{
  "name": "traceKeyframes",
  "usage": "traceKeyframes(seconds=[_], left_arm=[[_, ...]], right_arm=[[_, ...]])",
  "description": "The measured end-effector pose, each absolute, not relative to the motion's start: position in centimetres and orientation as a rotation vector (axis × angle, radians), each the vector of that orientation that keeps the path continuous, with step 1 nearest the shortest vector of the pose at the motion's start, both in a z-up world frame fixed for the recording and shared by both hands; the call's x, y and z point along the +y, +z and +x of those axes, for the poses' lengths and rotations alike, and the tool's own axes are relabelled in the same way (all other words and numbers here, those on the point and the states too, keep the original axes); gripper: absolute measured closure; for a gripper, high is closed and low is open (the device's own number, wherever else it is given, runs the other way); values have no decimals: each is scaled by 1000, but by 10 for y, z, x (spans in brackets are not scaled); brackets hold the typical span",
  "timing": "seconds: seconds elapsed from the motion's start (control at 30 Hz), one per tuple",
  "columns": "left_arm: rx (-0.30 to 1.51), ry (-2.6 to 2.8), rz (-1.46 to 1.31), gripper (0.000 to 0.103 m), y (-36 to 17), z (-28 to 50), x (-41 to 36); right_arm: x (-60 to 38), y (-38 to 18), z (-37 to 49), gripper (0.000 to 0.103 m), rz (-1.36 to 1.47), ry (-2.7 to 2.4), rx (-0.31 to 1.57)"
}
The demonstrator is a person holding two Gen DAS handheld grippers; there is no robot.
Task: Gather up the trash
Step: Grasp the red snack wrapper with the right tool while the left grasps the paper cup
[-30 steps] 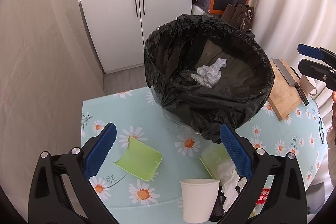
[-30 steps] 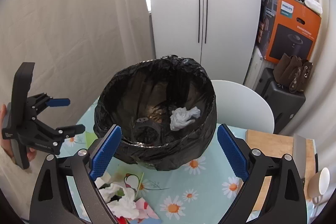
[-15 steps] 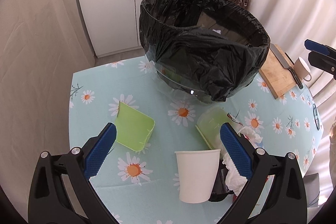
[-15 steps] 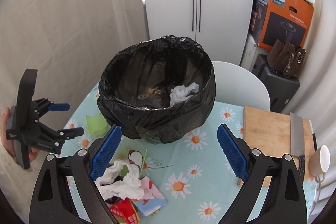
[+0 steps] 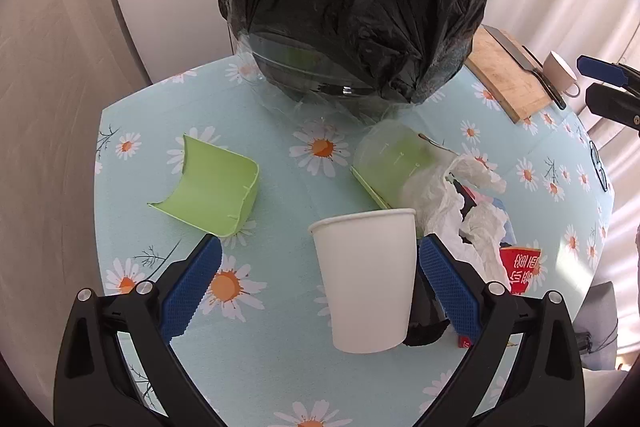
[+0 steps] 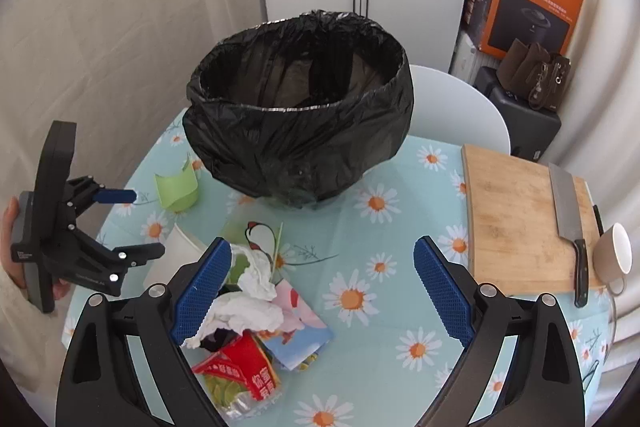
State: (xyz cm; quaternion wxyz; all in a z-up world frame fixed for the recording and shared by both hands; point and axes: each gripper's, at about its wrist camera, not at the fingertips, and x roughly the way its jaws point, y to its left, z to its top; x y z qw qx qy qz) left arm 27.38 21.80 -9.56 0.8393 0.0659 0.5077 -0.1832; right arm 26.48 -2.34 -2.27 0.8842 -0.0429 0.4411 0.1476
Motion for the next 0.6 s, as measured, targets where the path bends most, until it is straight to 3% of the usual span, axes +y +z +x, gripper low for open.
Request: traceKeyframes(seconds=[0.6], left_arm=[[1148, -562, 175, 6, -141, 277, 199]], right_arm=[[-18, -105, 219, 15, 11, 259, 1123]])
